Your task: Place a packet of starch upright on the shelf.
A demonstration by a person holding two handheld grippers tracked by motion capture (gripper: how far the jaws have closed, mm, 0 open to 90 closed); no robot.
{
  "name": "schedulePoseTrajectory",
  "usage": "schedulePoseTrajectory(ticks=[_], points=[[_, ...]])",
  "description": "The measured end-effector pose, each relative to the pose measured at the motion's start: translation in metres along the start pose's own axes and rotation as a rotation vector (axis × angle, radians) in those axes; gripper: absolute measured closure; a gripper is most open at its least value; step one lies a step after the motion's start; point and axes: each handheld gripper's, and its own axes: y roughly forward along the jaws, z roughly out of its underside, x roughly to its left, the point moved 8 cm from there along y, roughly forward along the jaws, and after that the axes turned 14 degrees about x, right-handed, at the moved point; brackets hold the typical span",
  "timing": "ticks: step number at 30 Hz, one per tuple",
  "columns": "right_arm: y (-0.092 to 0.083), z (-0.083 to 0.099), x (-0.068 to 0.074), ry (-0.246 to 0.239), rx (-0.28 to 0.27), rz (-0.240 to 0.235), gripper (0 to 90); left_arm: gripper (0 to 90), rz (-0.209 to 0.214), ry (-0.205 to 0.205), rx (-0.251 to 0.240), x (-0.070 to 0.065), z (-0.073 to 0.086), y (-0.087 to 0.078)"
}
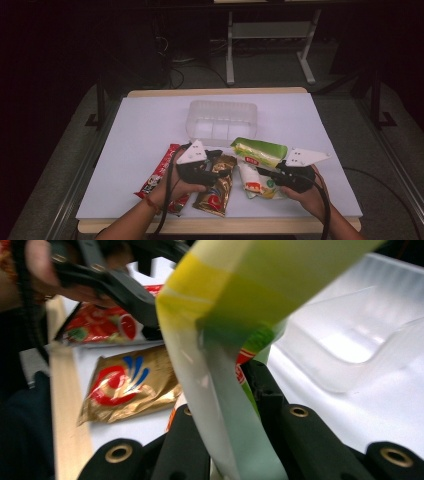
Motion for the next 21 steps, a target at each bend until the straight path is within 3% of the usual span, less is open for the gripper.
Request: schedulePoseTrajectory(ticks=[1,3,5,7,8,13,17,21], points=[[0.0,-0.002,-0.002,0.005,-0.009,0.02,80.4,26.9,-0.013,-0.006,-0.005,0.003,0.003,-0.007],[0.0,-0.003,-0.004,0.012,-0.016,0.035,80.4,26.8,-0.04,-0.02,-0.007,0.011,0.01,-0.021],[-0.001,-0.006,-0.009,0.025,-0.033,0.081,80.6,24.5,-0.087,-0.021,0.004,0.019,0.022,-0.035],[-0.001,-0.006,-0.011,0.028,-0.037,0.09,80.6,24.4,-0.123,-0.03,0.021,0.026,0.034,-0.043],[-0.001,-0.009,-0.014,0.034,-0.049,0.121,80.8,23.9,-0.145,-0.029,0.031,0.03,0.041,-0.047],[0.0,-0.018,-0.021,0.052,-0.078,0.161,81.1,22.7,-0.213,-0.056,0.088,0.044,0.075,-0.06],[0.001,-0.023,-0.024,0.053,-0.092,0.175,81.2,22.6,-0.268,-0.079,0.094,0.055,0.089,-0.073],[0.002,-0.033,-0.028,0.056,-0.118,0.197,81.4,22.5,-0.297,-0.116,0.094,0.065,0.1,-0.081]])
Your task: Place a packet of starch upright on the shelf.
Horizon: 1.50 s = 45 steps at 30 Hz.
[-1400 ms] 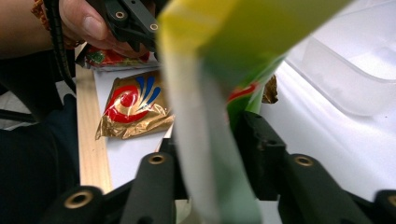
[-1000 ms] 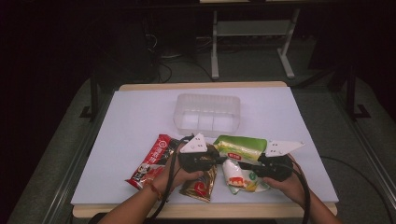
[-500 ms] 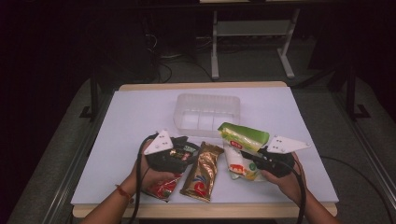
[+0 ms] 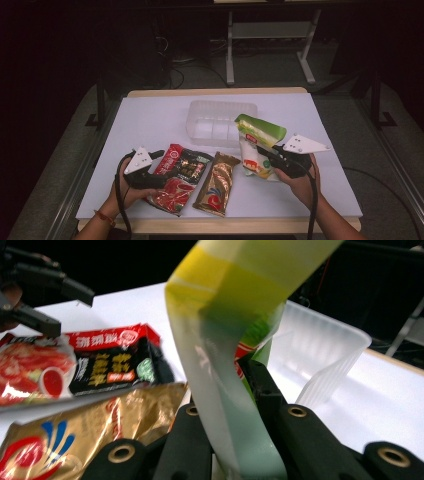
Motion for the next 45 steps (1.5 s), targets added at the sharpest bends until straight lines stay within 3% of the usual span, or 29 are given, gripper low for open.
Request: schedulePoseTrajectory(ticks=[10,17,20,28,38,45], points=[[0.012,-0.027,-0.009,0.023,-0.06,0.06,81.7,21.6,-0.052,-0.066,0.017,0.025,0.02,-0.006],[0.028,-0.038,-0.015,0.035,-0.06,0.113,82.1,20.9,-0.048,-0.14,-0.007,0.038,0.03,-0.009],[0.036,-0.043,-0.019,0.052,-0.069,0.125,82.2,20.9,-0.044,-0.151,-0.009,0.04,0.034,-0.009],[0.05,-0.059,-0.026,0.068,-0.091,0.165,82.5,20.9,-0.031,-0.144,-0.012,0.036,0.036,-0.008],[0.071,-0.082,-0.04,0.101,-0.11,0.267,82.9,21.0,-0.008,-0.138,-0.019,0.033,0.035,-0.007],[0.089,-0.089,-0.05,0.096,-0.086,0.344,83.1,21.0,-0.002,-0.115,-0.007,0.029,0.037,-0.005]])
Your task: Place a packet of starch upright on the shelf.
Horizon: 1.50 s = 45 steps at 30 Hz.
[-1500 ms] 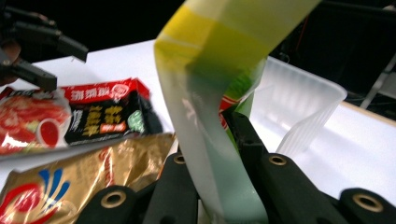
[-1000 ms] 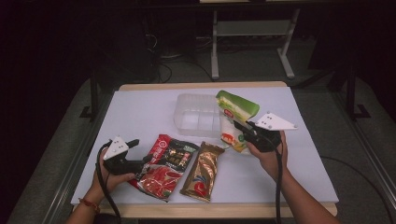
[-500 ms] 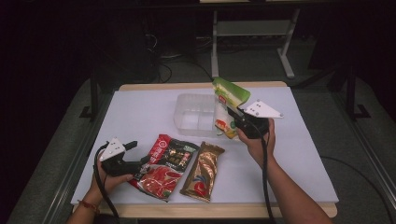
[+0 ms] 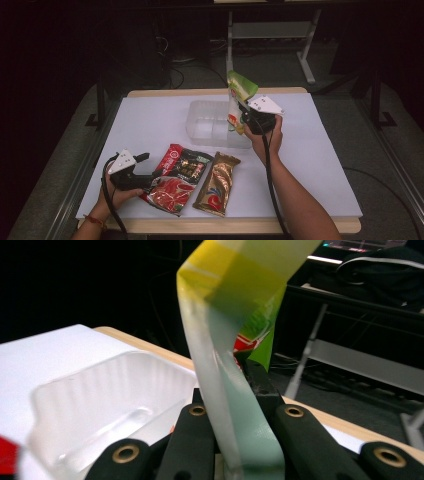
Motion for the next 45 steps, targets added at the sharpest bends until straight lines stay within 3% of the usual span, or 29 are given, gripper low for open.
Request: schedulePoseTrajectory(ticks=[10,17,22,28,33,37,41,45], points=[[0.016,-0.003,-0.009,0.017,0.02,0.073,83.3,21.1,0.012,-0.006,-0.011,-0.002,-0.001,-0.001],[0.031,0.004,-0.01,0.044,0.039,0.097,83.2,21.1,0.021,-0.009,-0.014,-0.003,-0.001,-0.001],[0.034,0.007,-0.011,0.05,0.018,0.113,83.2,21.1,0.028,-0.012,-0.014,-0.003,-0.001,-0.001],[0.032,0.019,-0.016,0.096,-0.011,0.119,83.3,21.1,0.034,-0.013,-0.014,-0.004,-0.001,0.0],[0.037,0.037,-0.004,0.048,0.008,0.123,83.3,21.1,0.036,-0.003,-0.004,-0.005,-0.001,0.001],[0.039,0.043,-0.004,0.074,-0.001,0.113,83.2,21.1,0.037,-0.002,-0.002,-0.005,-0.001,0.002],[0.041,0.048,0.002,-0.009,0.012,0.123,83.2,21.1,0.037,-0.002,-0.003,-0.005,-0.001,0.001],[0.04,0.052,0.003,-0.046,0.015,0.114,83.2,21.1,0.039,0.001,-0.002,-0.006,0.0,0.001]])
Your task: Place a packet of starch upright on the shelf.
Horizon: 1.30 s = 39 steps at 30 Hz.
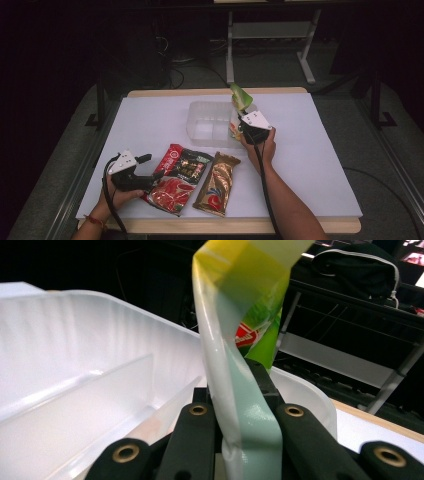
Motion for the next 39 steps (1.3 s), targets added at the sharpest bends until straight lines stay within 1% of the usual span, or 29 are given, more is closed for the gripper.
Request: schedulePoseTrajectory(ticks=[1,2,3,4,6,7,11,14,17,19,20,22,23,25,27,28,32,34,35,38,39], points=[[0.0,0.001,0.0,-0.011,-0.001,-0.008,83.2,21.1,0.0,0.0,0.0,0.0,0.0,0.0],[-0.001,0.002,-0.001,-0.048,-0.001,-0.021,83.4,21.1,0.0,0.0,0.0,0.0,0.0,0.0],[-0.001,0.002,-0.001,-0.048,-0.001,-0.021,83.4,21.1,0.001,0.001,0.002,0.0,0.0,0.0],[-0.001,0.003,-0.002,-0.074,-0.001,-0.029,83.4,21.2,0.001,0.002,0.004,0.0,0.0,0.0],[-0.001,0.004,-0.006,-0.09,-0.005,-0.059,83.3,21.1,0.003,0.003,0.004,-0.001,0.0,0.001],[-0.001,0.005,-0.008,-0.095,-0.001,-0.066,83.4,21.2,0.005,0.002,0.004,-0.001,0.0,0.001],[-0.002,0.007,-0.012,-0.082,0.001,-0.107,83.0,21.2,0.007,0.002,0.01,-0.001,0.0,0.002],[-0.002,0.009,-0.008,-0.097,0.015,-0.1,81.8,21.2,0.01,0.002,0.011,-0.002,0.0,0.003],[-0.002,0.013,-0.007,-0.076,0.026,-0.106,80.4,21.2,0.009,0.004,0.011,-0.002,0.0,0.003],[-0.003,0.014,-0.007,-0.076,0.042,-0.102,79.5,21.2,0.008,0.003,0.012,-0.001,0.0,0.003],[-0.004,0.014,-0.006,-0.075,0.05,-0.105,77.2,21.2,0.008,0.002,0.012,-0.001,0.0,0.003],[-0.005,0.016,-0.007,-0.055,0.069,-0.125,66.6,21.2,0.008,0.004,0.013,-0.001,-0.001,0.004],[-0.007,0.015,-0.008,-0.048,0.072,-0.129,64.2,21.2,0.009,0.004,0.012,-0.001,-0.001,0.004],[-0.012,0.013,-0.011,-0.033,0.07,-0.125,60.0,21.2,0.007,0.007,0.016,-0.001,-0.001,0.004],[-0.02,0.009,-0.015,-0.02,0.053,-0.134,58.6,21.2,0.007,0.008,0.014,-0.002,-0.001,0.004],[-0.024,0.007,-0.017,-0.018,0.055,-0.137,58.0,21.2,0.007,0.009,0.014,-0.002,-0.001,0.004],[-0.041,0.007,-0.02,-0.041,0.068,-0.171,56.5,21.2,0.006,0.011,0.014,-0.002,-0.002,0.004],[-0.05,0.009,-0.022,-0.039,0.065,-0.188,55.3,21.2,0.003,0.015,0.018,-0.002,-0.002,0.004],[-0.055,0.011,-0.023,-0.029,0.063,-0.207,54.8,21.4,0.004,0.015,0.017,-0.003,-0.002,0.004],[-0.065,0.018,-0.024,-0.028,0.082,-0.241,53.3,21.4,0.007,0.019,0.02,-0.005,-0.002,0.005],[-0.069,0.022,-0.024,-0.027,0.09,-0.259,52.8,21.6,0.011,0.021,0.019,-0.006,-0.003,0.005]])
